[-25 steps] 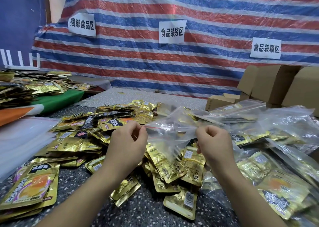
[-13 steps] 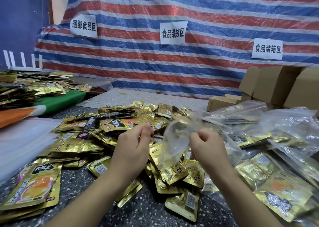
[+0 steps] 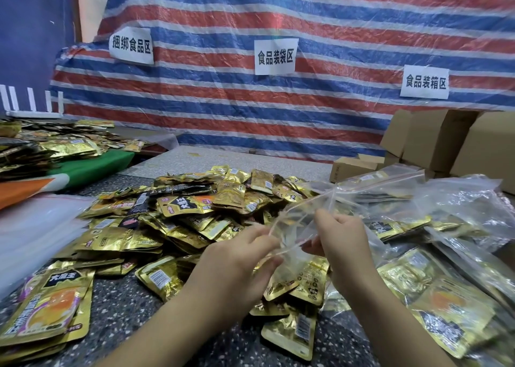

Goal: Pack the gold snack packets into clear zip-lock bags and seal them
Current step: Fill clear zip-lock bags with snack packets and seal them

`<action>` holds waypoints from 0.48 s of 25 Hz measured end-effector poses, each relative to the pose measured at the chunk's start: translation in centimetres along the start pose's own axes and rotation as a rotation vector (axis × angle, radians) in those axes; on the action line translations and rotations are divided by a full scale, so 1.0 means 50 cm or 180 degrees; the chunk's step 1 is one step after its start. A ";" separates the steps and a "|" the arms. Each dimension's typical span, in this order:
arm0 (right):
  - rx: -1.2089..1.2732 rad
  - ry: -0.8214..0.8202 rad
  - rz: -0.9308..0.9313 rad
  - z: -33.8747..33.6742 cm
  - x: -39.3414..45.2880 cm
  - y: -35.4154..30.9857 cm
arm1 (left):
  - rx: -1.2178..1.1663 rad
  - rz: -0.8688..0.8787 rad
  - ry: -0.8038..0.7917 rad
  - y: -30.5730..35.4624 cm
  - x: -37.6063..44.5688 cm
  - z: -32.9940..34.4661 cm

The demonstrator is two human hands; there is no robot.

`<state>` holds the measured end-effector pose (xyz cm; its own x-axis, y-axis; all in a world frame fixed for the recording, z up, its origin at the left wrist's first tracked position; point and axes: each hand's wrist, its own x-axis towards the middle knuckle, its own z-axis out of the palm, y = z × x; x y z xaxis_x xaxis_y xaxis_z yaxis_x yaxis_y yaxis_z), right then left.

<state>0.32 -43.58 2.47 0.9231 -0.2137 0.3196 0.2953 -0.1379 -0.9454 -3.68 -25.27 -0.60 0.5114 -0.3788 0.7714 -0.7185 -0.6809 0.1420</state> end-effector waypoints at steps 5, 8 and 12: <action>0.0274 -0.0091 -0.0049 -0.008 0.007 -0.007 | -0.0882 -0.1146 0.0837 -0.045 0.017 -0.025; -0.0872 -0.0016 -0.0192 -0.035 0.024 0.005 | -0.1190 -0.1695 0.1047 -0.071 0.031 -0.051; -0.3474 -0.0414 0.0031 -0.058 0.033 0.024 | -0.1198 -0.1621 0.1053 -0.091 0.082 -0.100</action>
<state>1.47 -46.92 2.03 0.9620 -0.1247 0.2427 -0.0295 -0.9317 -0.3620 -0.70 -20.59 5.03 0.6997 0.1794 0.6915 -0.5729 -0.4374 0.6932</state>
